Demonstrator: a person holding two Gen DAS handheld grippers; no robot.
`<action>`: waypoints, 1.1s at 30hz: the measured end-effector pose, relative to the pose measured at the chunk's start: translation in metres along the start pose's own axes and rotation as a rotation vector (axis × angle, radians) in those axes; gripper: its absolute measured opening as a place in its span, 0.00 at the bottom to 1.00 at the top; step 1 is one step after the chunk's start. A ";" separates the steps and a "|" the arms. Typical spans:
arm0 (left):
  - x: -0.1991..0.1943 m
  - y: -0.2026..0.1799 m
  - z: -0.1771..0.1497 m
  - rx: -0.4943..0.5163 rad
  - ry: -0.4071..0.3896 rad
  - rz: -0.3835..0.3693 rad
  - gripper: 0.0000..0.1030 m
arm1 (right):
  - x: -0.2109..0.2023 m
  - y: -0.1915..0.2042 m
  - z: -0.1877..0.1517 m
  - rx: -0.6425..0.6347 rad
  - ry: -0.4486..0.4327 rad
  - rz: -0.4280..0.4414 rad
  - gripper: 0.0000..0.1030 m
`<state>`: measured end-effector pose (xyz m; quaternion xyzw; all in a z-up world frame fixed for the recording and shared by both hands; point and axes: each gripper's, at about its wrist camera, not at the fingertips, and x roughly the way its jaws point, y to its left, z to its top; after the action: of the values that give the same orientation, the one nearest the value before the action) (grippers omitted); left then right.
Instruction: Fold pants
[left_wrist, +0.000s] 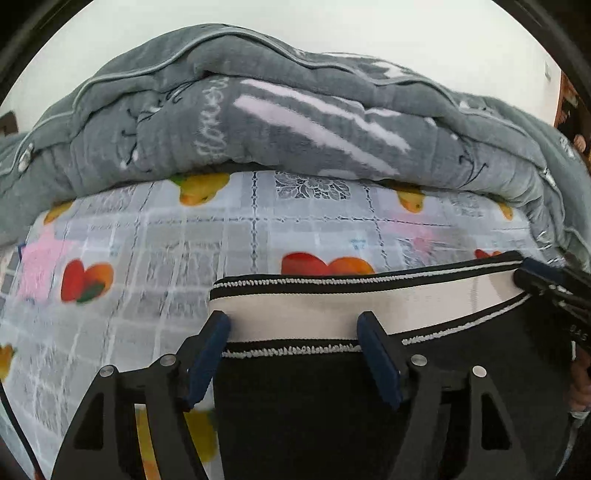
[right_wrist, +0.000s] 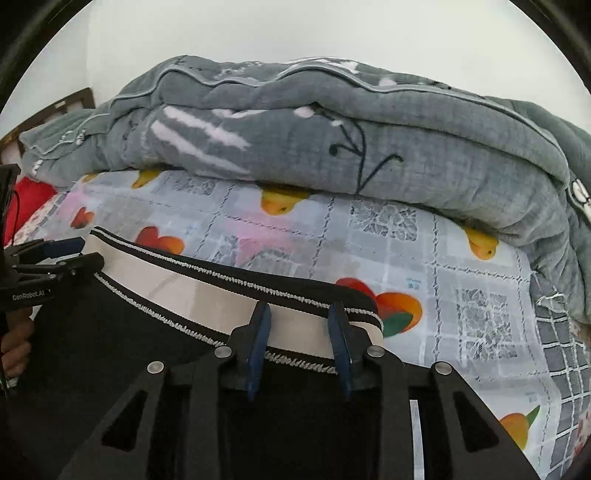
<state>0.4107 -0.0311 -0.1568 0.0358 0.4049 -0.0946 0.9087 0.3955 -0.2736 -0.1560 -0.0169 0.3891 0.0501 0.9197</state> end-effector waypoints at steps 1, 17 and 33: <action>0.001 -0.001 0.003 0.007 0.003 0.004 0.69 | 0.000 0.001 0.001 -0.003 -0.002 -0.005 0.31; -0.093 -0.026 -0.090 0.044 0.040 -0.061 0.68 | -0.097 0.010 -0.097 0.001 0.003 -0.023 0.41; -0.163 -0.015 -0.157 -0.036 0.037 -0.078 0.71 | -0.133 -0.003 -0.150 0.073 0.093 -0.037 0.41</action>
<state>0.1865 0.0001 -0.1412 0.0054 0.4243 -0.1221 0.8972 0.1964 -0.2975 -0.1652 0.0072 0.4325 0.0178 0.9014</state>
